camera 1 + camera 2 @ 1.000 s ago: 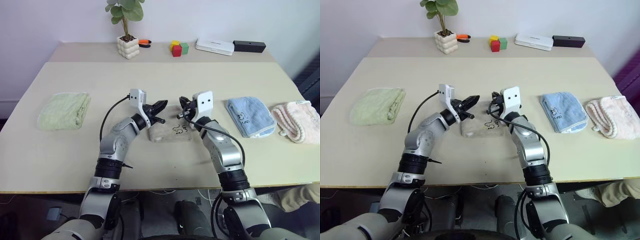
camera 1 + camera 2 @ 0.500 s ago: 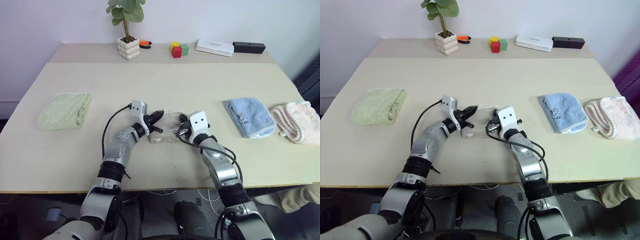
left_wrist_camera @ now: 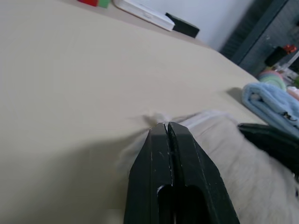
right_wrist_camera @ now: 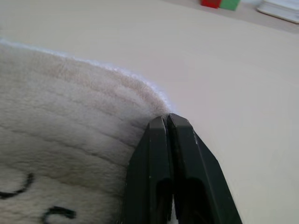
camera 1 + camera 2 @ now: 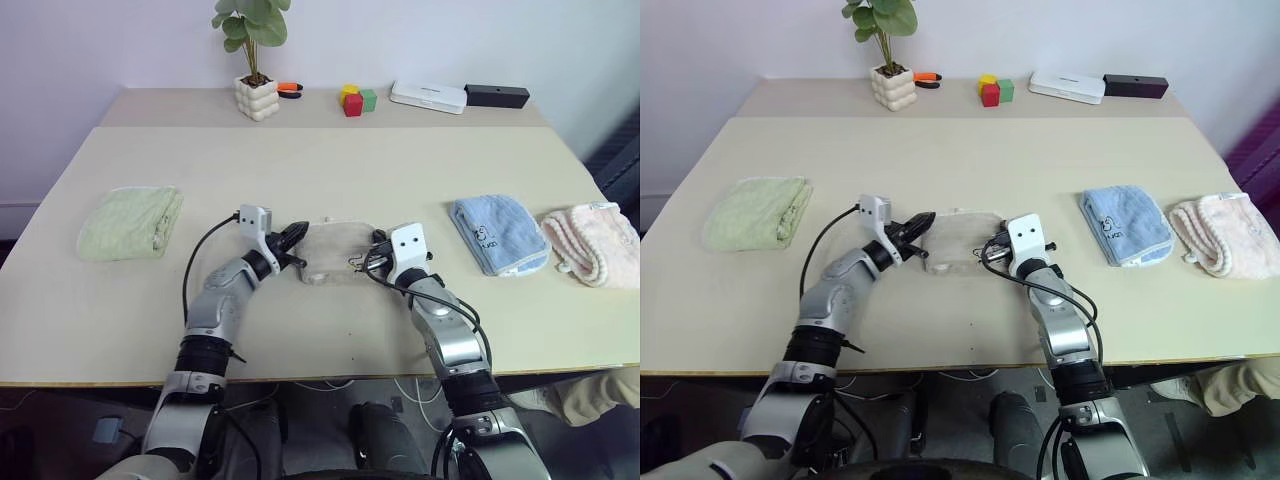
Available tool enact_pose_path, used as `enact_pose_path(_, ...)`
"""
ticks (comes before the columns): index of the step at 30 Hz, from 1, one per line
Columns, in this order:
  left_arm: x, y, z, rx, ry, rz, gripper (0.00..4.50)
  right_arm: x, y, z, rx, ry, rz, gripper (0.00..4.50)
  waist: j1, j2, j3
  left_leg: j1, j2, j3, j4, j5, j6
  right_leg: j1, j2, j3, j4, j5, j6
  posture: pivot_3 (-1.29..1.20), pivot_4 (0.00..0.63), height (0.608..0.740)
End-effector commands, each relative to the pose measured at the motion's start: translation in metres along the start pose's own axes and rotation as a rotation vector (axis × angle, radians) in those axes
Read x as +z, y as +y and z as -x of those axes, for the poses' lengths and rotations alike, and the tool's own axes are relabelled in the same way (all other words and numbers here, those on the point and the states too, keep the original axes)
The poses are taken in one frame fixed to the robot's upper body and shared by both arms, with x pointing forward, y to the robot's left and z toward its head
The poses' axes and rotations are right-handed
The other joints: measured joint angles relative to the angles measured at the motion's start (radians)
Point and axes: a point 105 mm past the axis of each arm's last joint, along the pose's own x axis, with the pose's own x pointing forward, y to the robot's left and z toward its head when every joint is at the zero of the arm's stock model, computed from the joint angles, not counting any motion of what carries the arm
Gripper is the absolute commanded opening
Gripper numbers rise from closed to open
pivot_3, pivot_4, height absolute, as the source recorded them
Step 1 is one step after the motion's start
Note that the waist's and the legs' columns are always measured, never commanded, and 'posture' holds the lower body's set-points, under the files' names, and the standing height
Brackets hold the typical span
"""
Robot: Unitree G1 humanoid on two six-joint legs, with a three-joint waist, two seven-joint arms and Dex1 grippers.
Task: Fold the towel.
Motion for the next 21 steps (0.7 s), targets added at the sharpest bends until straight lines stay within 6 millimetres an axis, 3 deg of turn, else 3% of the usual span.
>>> enact_pose_path(1, 0.025, -0.007, 0.009, -0.085, -0.061, -0.009, 0.86, 0.026, -0.018, 0.000, -0.029, -0.067, 0.041, 1.77, 0.000, 0.000, 0.000, 0.000, 0.000, 0.000, 0.000, 0.000, 0.000, 0.000, 0.000, 0.000, 0.000, 0.000, 0.000, 0.00, 0.150, 0.740)
enact_pose_path(6, 0.045, -0.008, 0.016, -0.125, -0.100, 0.012, 3.24, 0.057, -0.009, 0.001, 0.028, -0.155, 0.050, 4.24, -0.004, 0.000, 0.000, 0.000, 0.000, 0.000, -0.001, 0.000, 0.000, -0.001, 0.000, 0.000, 0.000, 0.000, 0.000, 0.00, 0.150, 0.740)
enact_pose_path(8, 0.050, -0.011, 0.020, -0.159, -0.094, -0.005, 4.28, 0.075, 0.003, 0.002, 0.119, -0.217, 0.103, 4.50, -0.006, 0.000, 0.000, 0.000, 0.000, 0.000, -0.001, 0.000, 0.000, -0.002, 0.000, 0.000, 0.000, 0.000, 0.000, 0.00, 0.150, 0.740)
enact_pose_path(11, 0.057, -0.015, 0.030, -0.215, -0.068, -0.013, 4.40, 0.092, 0.006, 0.008, 0.239, -0.282, 0.200, 4.50, -0.007, 0.001, 0.001, 0.000, 0.000, 0.000, -0.002, 0.000, 0.000, -0.002, 0.000, 0.000, 0.000, 0.000, 0.000, 0.00, 0.150, 0.740)
enact_pose_path(15, 0.061, -0.018, 0.043, -0.275, -0.030, -0.045, 4.40, 0.105, -0.013, 0.011, 0.236, -0.325, 0.249, 4.50, -0.002, 0.000, 0.001, 0.000, 0.000, 0.001, -0.002, 0.000, 0.000, -0.002, 0.000, 0.000, 0.000, 0.000, 0.000, 0.00, 0.150, 0.740)
enact_pose_path(21, 0.067, -0.033, 0.069, -0.435, -0.007, -0.289, 4.40, 0.094, -0.037, 0.024, 0.263, -0.186, -0.270, 4.50, -0.003, 0.000, 0.001, 0.000, 0.001, 0.001, -0.003, 0.000, 0.000, -0.002, -0.001, 0.000, 0.000, 0.000, -0.001, 0.00, 0.150, 0.740)
